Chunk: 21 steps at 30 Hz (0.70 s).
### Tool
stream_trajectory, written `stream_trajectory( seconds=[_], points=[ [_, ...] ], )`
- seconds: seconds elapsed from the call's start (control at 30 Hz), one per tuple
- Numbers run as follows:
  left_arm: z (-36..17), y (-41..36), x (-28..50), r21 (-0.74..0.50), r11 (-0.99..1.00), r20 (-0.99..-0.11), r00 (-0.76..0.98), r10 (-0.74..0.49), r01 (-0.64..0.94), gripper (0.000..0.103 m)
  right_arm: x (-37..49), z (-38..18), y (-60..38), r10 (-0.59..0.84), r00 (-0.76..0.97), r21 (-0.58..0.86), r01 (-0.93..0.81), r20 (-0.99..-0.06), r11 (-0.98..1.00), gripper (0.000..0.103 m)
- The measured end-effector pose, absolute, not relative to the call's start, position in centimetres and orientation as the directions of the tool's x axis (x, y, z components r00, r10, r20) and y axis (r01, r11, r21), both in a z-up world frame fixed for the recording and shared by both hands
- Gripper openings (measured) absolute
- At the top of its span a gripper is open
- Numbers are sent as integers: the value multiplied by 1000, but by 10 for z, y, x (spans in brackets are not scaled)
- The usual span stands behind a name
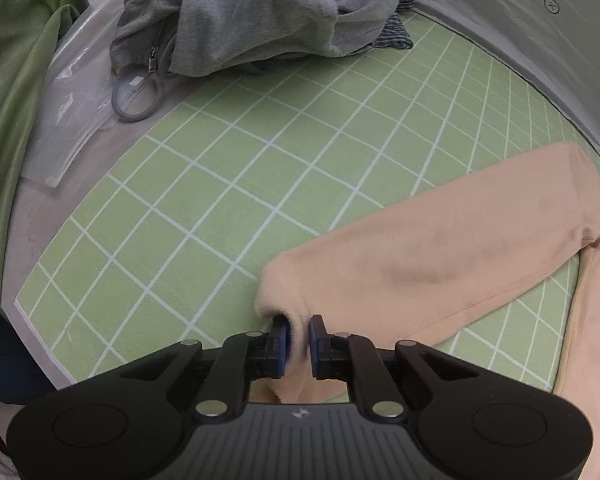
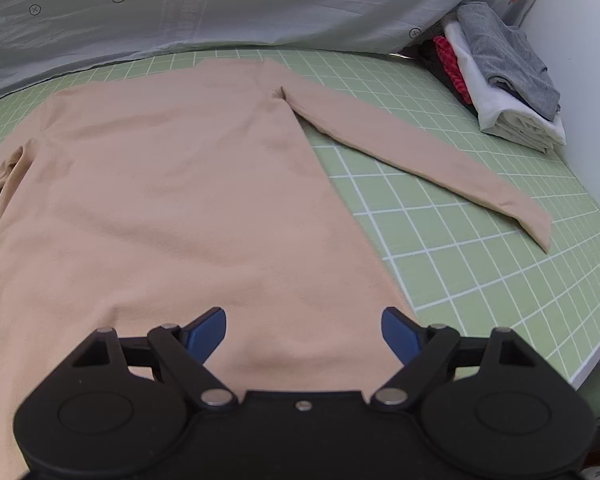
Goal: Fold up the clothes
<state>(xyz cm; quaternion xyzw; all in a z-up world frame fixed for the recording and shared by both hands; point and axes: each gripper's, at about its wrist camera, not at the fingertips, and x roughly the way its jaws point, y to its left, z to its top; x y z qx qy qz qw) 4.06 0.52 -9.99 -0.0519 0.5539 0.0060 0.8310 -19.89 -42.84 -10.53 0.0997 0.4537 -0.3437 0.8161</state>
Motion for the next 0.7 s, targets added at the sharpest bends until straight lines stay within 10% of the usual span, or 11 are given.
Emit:
stream_trajectory(
  seconds=[0.5, 0.57, 0.7],
  points=[
    [-30, -264, -12, -358, 847, -764, 398, -508, 394, 6, -259, -115, -573, -422, 357, -23, 740, -833, 672, 84],
    [-21, -290, -23, -376, 810, -739, 382, -555, 450, 14, -262, -116, -588, -416, 354, -18, 744, -838, 668, 81],
    [-15, -308, -36, -311, 842, -744, 439, -504, 440, 66, -260, -117, -601, -397, 365, -9, 726, -842, 687, 81]
  ],
)
